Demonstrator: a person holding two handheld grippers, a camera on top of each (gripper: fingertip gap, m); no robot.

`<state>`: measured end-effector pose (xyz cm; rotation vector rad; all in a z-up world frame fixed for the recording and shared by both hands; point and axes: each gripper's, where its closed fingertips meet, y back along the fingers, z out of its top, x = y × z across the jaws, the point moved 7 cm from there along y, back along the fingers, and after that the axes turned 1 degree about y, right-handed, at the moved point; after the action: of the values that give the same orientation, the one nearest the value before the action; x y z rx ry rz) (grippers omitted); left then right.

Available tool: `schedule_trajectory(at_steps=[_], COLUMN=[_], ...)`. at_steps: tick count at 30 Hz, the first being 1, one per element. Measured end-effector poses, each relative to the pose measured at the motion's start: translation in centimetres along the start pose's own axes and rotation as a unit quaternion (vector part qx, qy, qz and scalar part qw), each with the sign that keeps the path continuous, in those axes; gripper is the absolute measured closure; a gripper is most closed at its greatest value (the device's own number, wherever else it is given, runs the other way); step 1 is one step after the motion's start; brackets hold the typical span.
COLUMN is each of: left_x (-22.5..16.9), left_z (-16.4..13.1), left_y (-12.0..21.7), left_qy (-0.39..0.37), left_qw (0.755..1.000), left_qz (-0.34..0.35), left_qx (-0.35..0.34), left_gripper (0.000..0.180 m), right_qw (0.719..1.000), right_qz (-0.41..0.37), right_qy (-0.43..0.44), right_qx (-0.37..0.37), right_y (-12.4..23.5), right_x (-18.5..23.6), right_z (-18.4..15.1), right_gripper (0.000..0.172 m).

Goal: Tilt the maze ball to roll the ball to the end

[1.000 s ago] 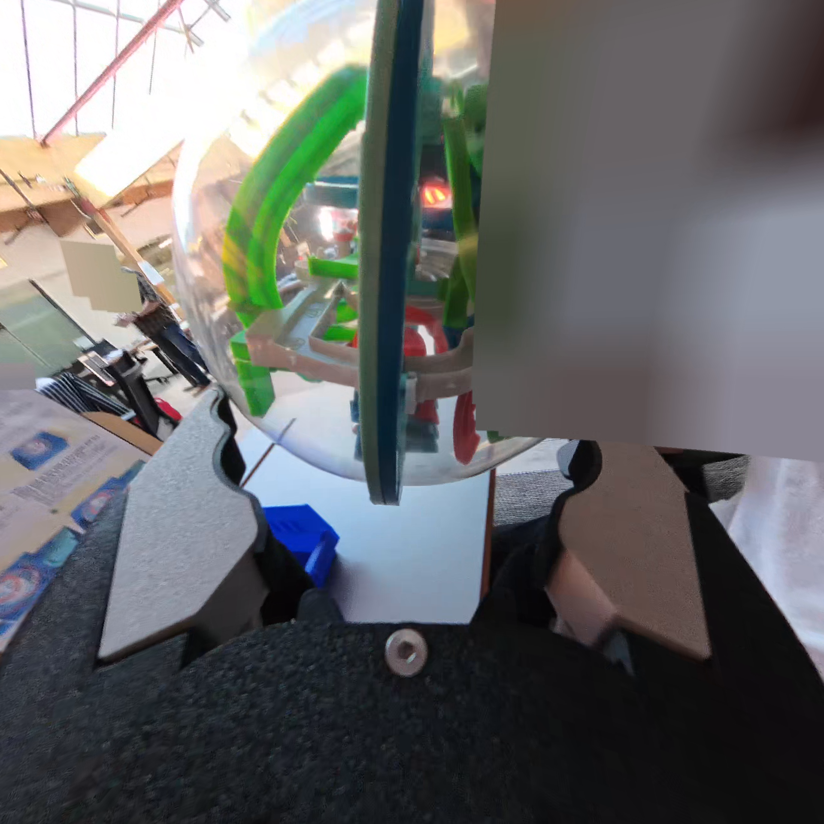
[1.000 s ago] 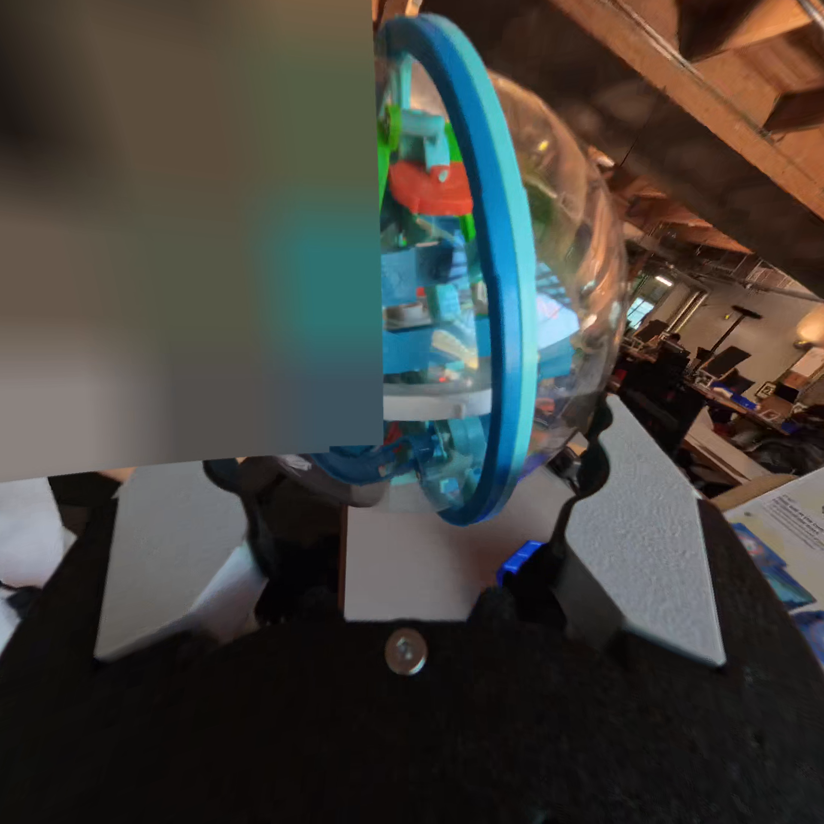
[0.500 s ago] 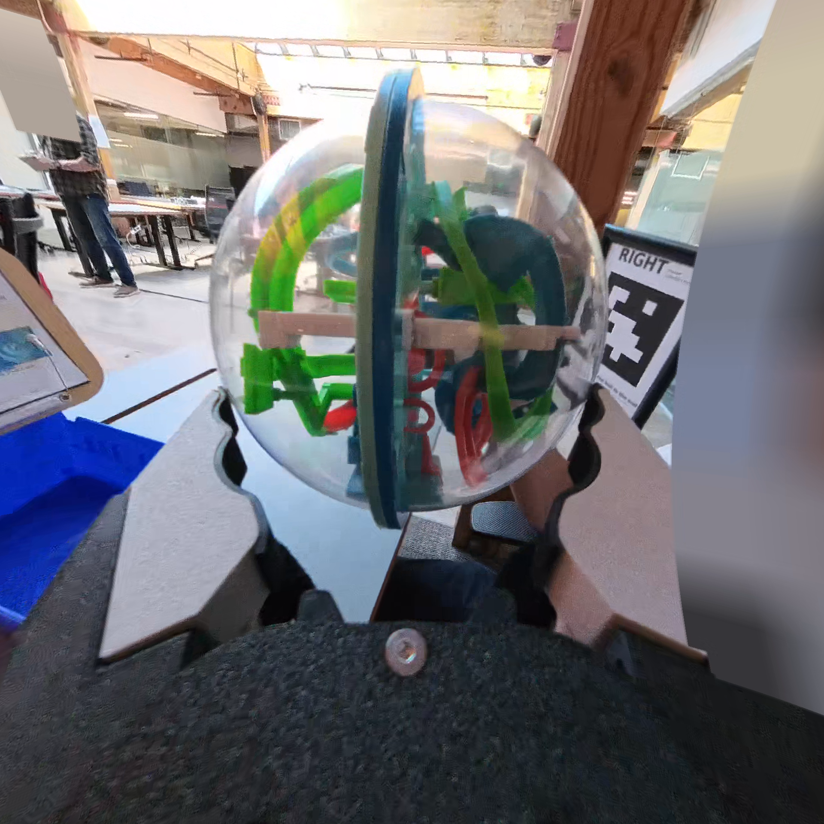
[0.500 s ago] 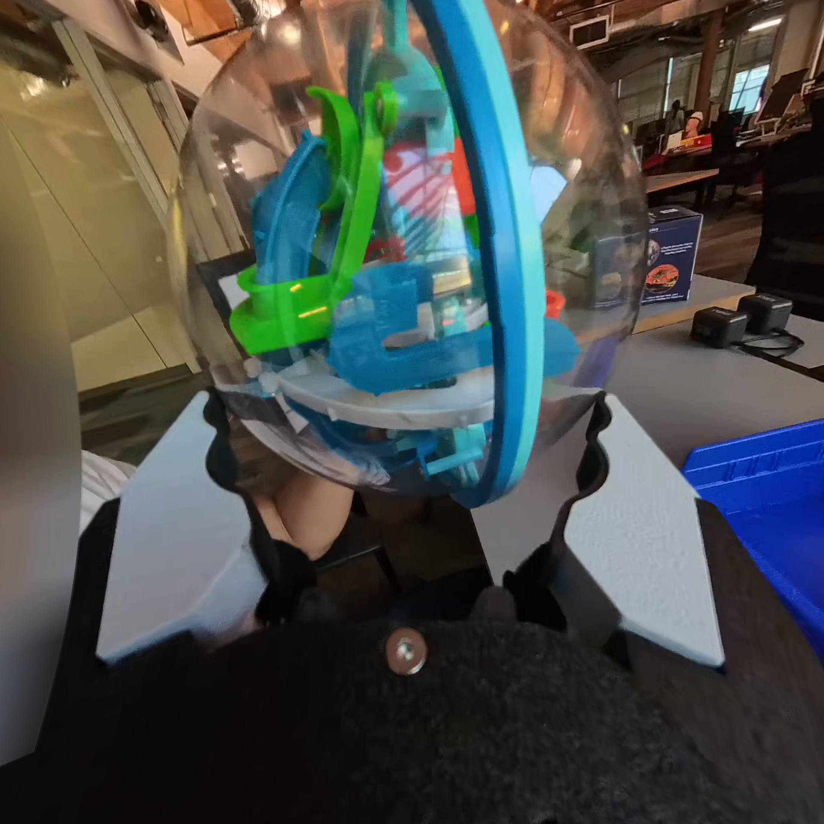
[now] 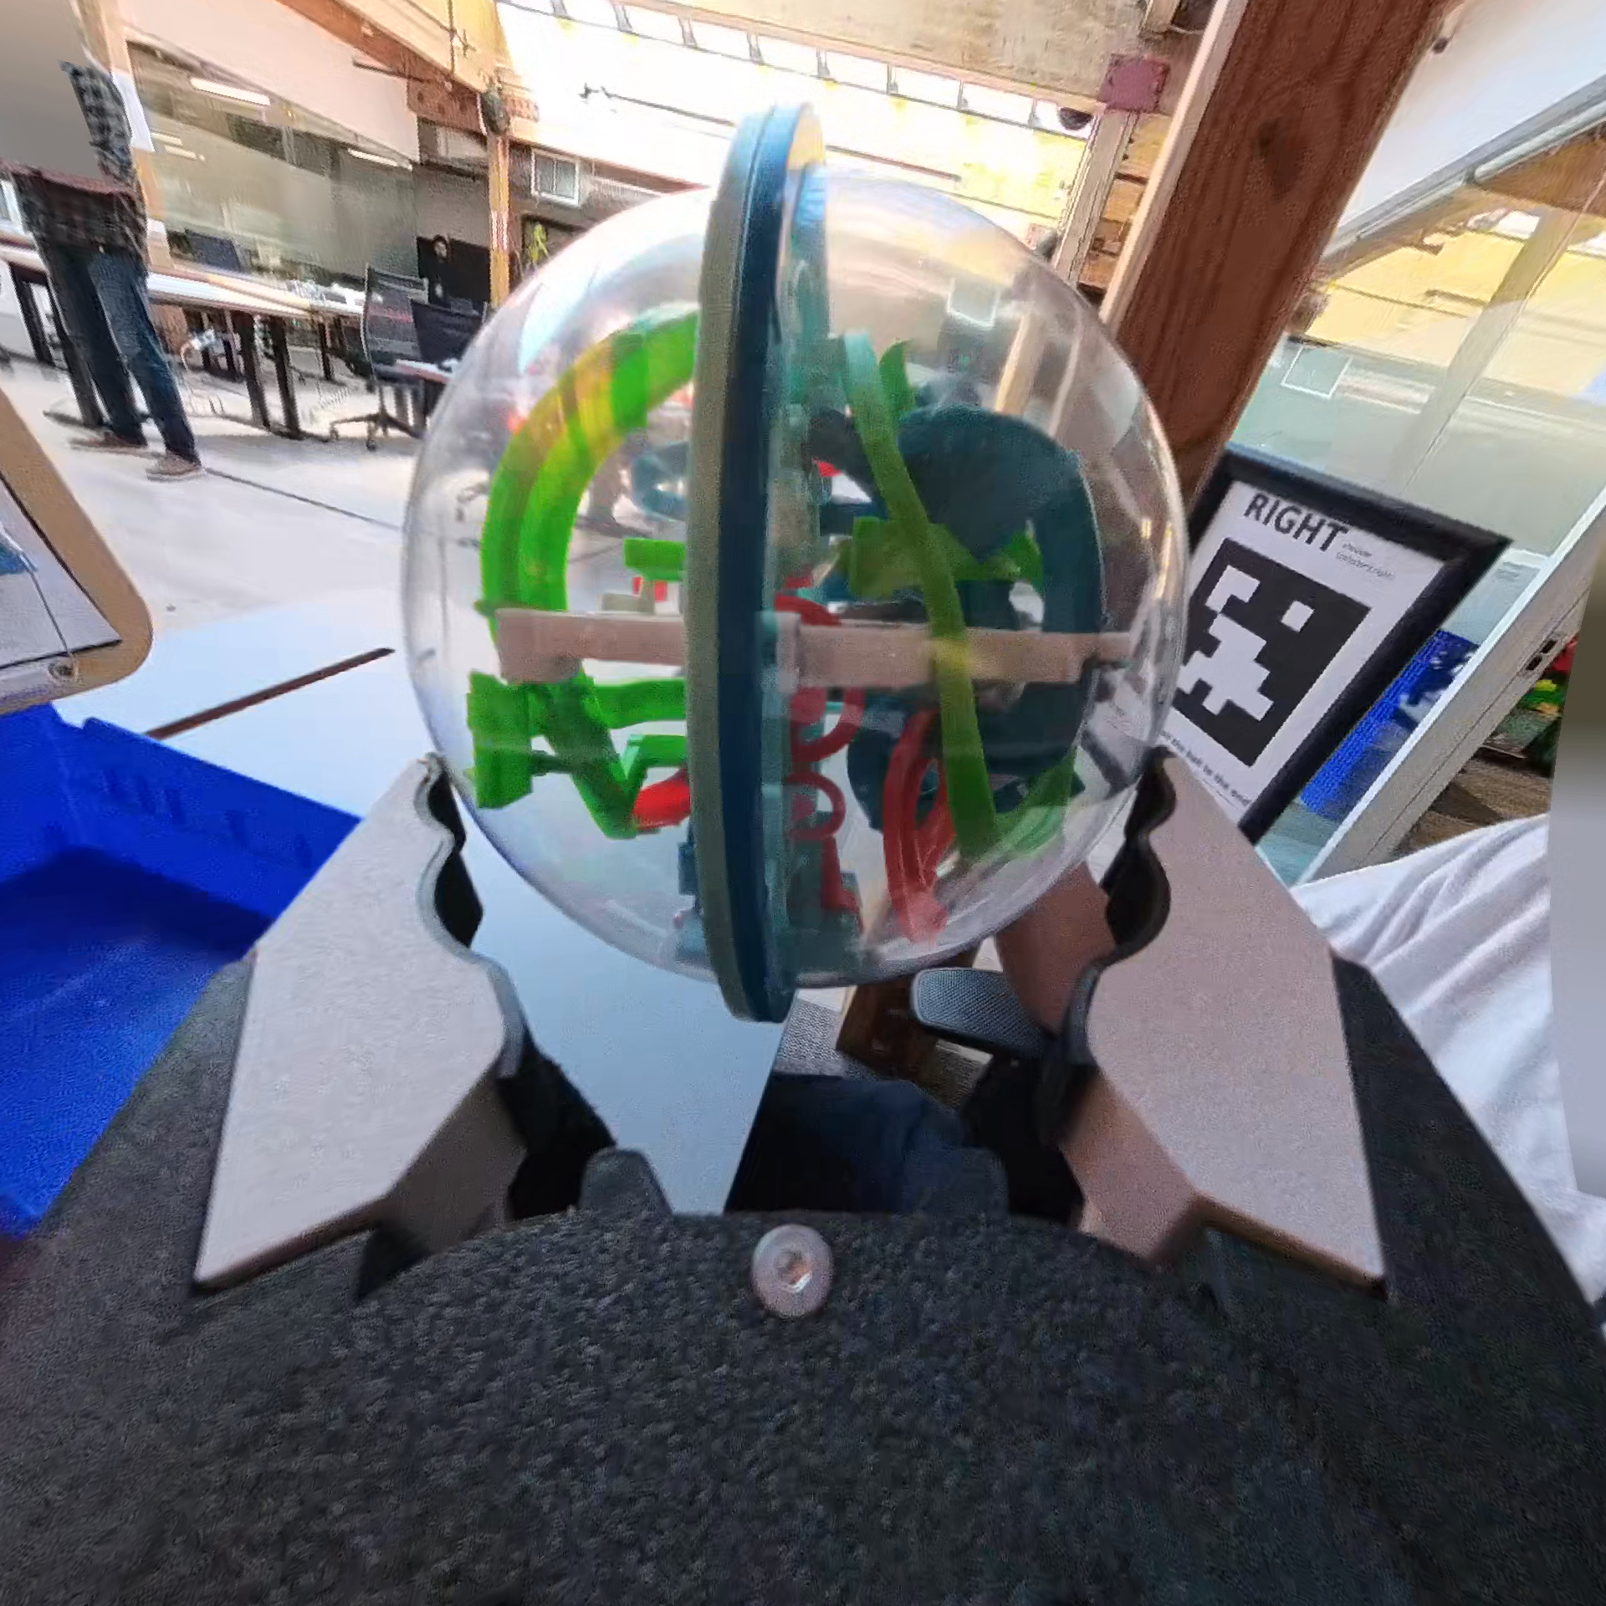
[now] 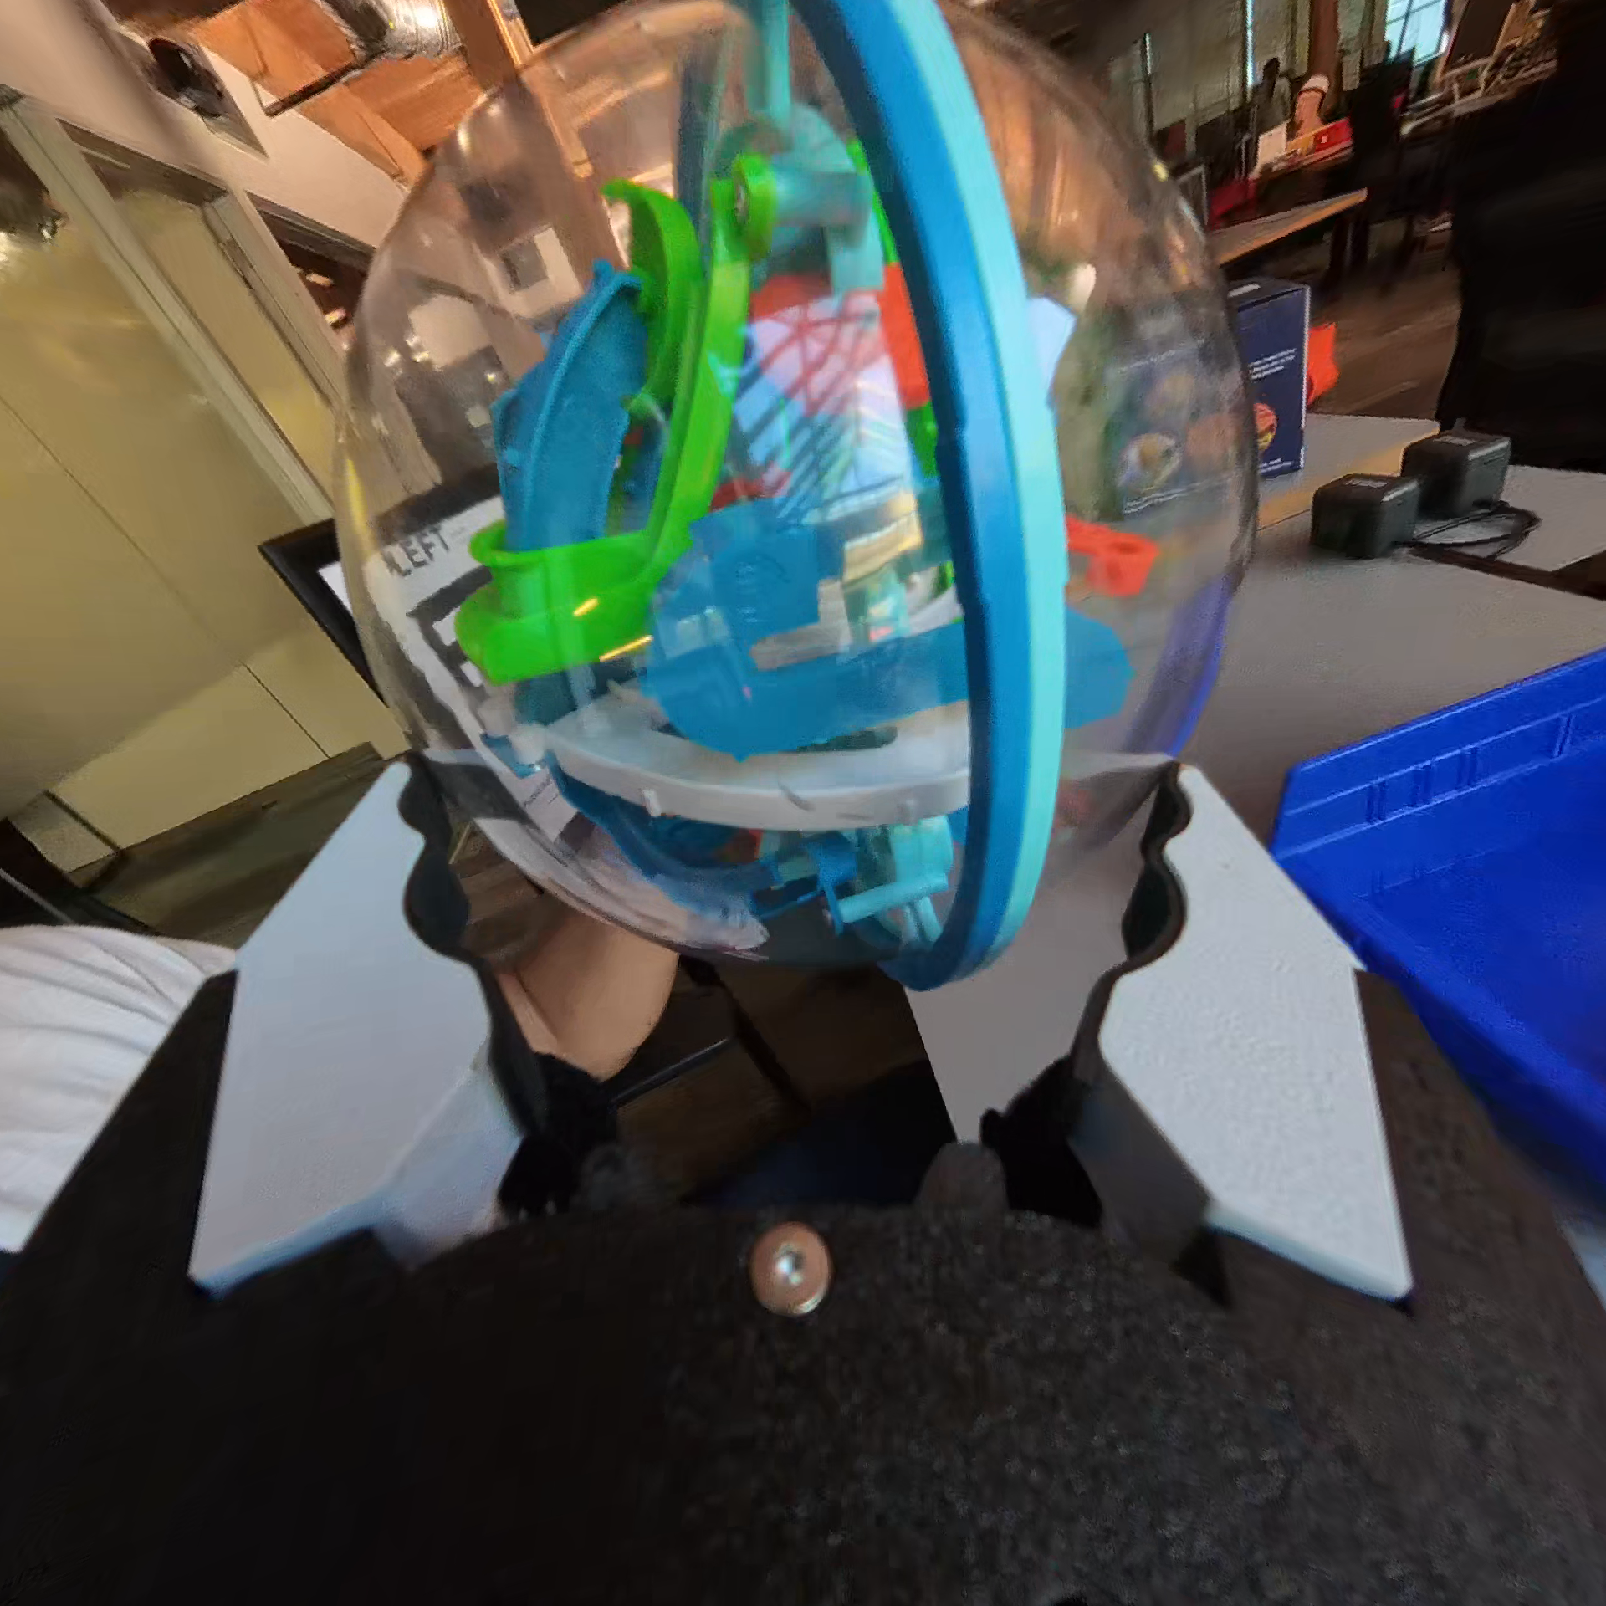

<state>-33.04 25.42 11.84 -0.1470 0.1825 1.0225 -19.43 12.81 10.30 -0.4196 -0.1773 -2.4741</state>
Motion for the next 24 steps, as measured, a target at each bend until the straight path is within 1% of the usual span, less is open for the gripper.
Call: schedule_trajectory(at_steps=[1, 2, 3, 4, 5, 6, 7, 8, 9, 10, 11, 12, 13, 15, 16, 18, 21, 24], left_x=[-1.3, -3.4, -5.8, -8.0, -9.5, -9.8, -9.0, -7.5, -5.8, -4.2, -3.0, -2.3, -2.0, -1.8, -1.9, -2.3, -3.7, -5.0], left_z=[0.3, 0.7, 1.0, 0.9, 0.7, 0.7, 0.7, 0.7, 0.5, 0.3, 0.0, -0.2, -0.3, -0.6, -0.7, -0.7, -0.7, -0.4], left_y=[0.1, 0.4, 0.7, 1.0, 1.1, 1.0, 0.7, 0.3, -0.2, -0.7, -1.1, -1.4, -1.6, -1.9, -2.0, -2.2, -2.5, -2.6], left_qy=[-0.043, -0.11, -0.192, -0.271, -0.321, -0.329, -0.3, -0.244, -0.17, -0.089, -0.029, -0.005, 0.002, 0.014, 0.013, -0.007, -0.057, -0.093], left_qw=[0.999, 0.994, 0.981, 0.961, 0.945, 0.942, 0.952, 0.969, 0.985, 0.996, 0.999, 1.0, 1.0, 0.999, 0.999, 0.999, 0.997, 0.995], left_qz=[-0.006, -0.014, -0.02, -0.026, -0.03, -0.031, -0.031, -0.03, -0.029, -0.027, -0.019, -0.01, -0.007, -0.012, -0.015, -0.023, -0.034, -0.038], left_qx=[-0.01, -0.019, -0.029, -0.045, -0.057, -0.058, -0.046, -0.028, -0.01, 0.011, 0.028, 0.028, 0.021, 0.032, 0.037, 0.038, 0.033, 0.017], left_gripper=[0.034, 0.034, 0.035, 0.035, 0.035, 0.034, 0.035, 0.035, 0.035, 0.035, 0.035, 0.034, 0.035, 0.034, 0.034, 0.035, 0.035, 0.036], right_qw=[1.0, 0.996, 0.984, 0.96, 0.932, 0.915, 0.916, 0.931, 0.954, 0.978, 0.993, 0.998, 0.999, 0.999, 0.999, 0.996, 0.986, 0.978], right_qz=[-0.001, -0.003, -0.004, -0.002, 0.001, 0.003, 0.001, -0.006, -0.016, -0.025, -0.031, -0.03, -0.026, -0.031, -0.037, -0.046, -0.052, -0.05], right_qy=[0.027, 0.089, 0.175, 0.273, 0.352, 0.393, 0.389, 0.351, 0.285, 0.197, 0.108, 0.05, 0.025, 0.015, 0.023, 0.06, 0.139, 0.183], right_qx=[-0.007, -0.024, -0.038, -0.058, -0.079, -0.095, -0.102, -0.1, -0.086, -0.063, -0.035, -0.017, -0.013, -0.01, -0.02, -0.044, -0.079, -0.085], right_y=[0.2, 0.7, 1.3, 1.9, 2.4, 2.8, 2.9, 2.8, 2.6, 2.4, 2.3, 2.3, 2.3, 2.4, 2.5, 2.8, 3.4, 3.9], right_x=[0.7, 2.6, 5.0, 7.6, 9.9, 11.1, 11.3, 10.3, 8.6, 6.5, 4.6, 3.2, 2.4, 2.1, 2.2, 3.0, 4.8, 6.5], right_z=[0.1, 0.6, 1.2, 1.5, 1.5, 1.5, 1.7, 2.1, 2.4, 2.4, 2.0, 1.6, 1.2, 1.0, 1.2, 1.8, 2.7, 3.1], right_gripper=[0.02, 0.02, 0.019, 0.02, 0.019, 0.019, 0.019, 0.02, 0.02, 0.02, 0.02, 0.02, 0.019, 0.019, 0.019, 0.019, 0.019, 0.019])
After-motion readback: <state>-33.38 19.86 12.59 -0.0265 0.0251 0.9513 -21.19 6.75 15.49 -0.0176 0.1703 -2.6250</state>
